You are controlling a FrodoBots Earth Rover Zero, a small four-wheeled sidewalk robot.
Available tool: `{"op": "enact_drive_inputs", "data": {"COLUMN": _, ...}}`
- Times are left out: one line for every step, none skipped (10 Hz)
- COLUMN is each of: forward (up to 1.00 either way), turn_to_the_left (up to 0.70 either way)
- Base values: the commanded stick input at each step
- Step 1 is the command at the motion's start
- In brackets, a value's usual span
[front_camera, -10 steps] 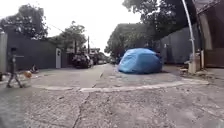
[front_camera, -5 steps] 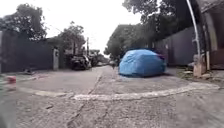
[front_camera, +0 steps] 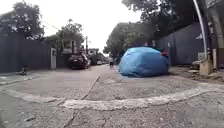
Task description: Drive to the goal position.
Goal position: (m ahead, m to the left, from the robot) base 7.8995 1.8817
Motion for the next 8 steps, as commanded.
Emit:
{"op": "enact_drive_inputs", "data": {"forward": 0.70, "turn_to_the_left": 0.00}}
{"op": "enact_drive_inputs", "data": {"forward": 0.70, "turn_to_the_left": 0.00}}
{"op": "enact_drive_inputs", "data": {"forward": 0.70, "turn_to_the_left": 0.00}}
{"op": "enact_drive_inputs", "data": {"forward": 0.70, "turn_to_the_left": 0.00}}
{"op": "enact_drive_inputs", "data": {"forward": 0.70, "turn_to_the_left": 0.00}}
{"op": "enact_drive_inputs", "data": {"forward": 0.70, "turn_to_the_left": 0.00}}
{"op": "enact_drive_inputs", "data": {"forward": 0.70, "turn_to_the_left": 0.00}}
{"op": "enact_drive_inputs", "data": {"forward": 0.70, "turn_to_the_left": 0.00}}
